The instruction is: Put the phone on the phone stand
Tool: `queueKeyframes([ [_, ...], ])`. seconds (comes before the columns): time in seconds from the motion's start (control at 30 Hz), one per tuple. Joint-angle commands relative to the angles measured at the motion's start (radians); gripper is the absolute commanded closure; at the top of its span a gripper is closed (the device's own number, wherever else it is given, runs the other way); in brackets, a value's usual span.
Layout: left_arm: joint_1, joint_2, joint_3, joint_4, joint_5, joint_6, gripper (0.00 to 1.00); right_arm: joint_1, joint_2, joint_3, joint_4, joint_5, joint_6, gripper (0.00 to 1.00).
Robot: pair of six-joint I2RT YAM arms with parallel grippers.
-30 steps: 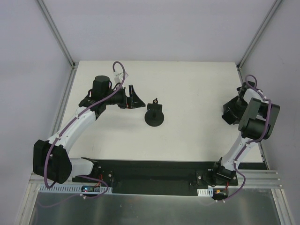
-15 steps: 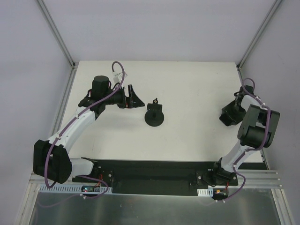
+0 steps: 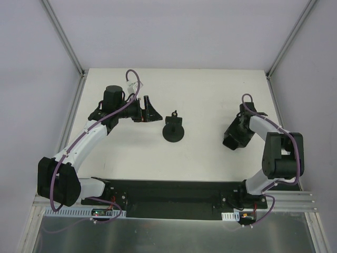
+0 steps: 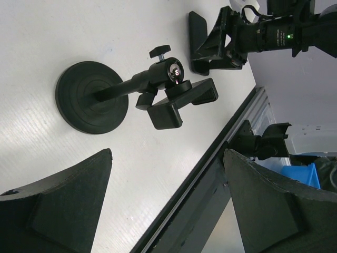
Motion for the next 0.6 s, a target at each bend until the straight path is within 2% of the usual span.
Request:
queueKeyframes([
  [0.0, 0.010, -0.014, -0.003, 0.041, 0.004, 0.013, 0.14, 0.096, -0.039, -0.016, -0.043, -0.109, 0.028, 0.99],
  [0.27, 0.011, -0.039, 0.005, 0.041, -0.017, 0.021, 0.14, 0.291, -0.045, -0.035, -0.053, -0.069, 0.094, 0.96],
  [0.37, 0.009, -0.036, 0.037, 0.041, 0.002, -0.036, 0.15, 0.345, -0.037, -0.036, -0.041, -0.072, 0.114, 0.72],
  [0.4, 0.003, -0.034, 0.052, 0.041, 0.013, -0.068, 0.15, 0.349, -0.034, -0.035, -0.026, -0.092, 0.097, 0.58],
  [0.47, -0.022, -0.040, 0.104, 0.041, 0.023, -0.079, 0.15, 0.350, -0.032, -0.029, -0.018, -0.109, 0.067, 0.42],
  [0.5, -0.026, -0.045, 0.119, 0.041, 0.023, -0.077, 0.15, 0.350, -0.031, -0.021, -0.010, -0.124, 0.047, 0.29],
  [0.57, -0.029, -0.043, 0.170, 0.036, 0.029, -0.076, 0.15, 0.350, -0.022, 0.016, -0.018, -0.134, -0.013, 0.19],
])
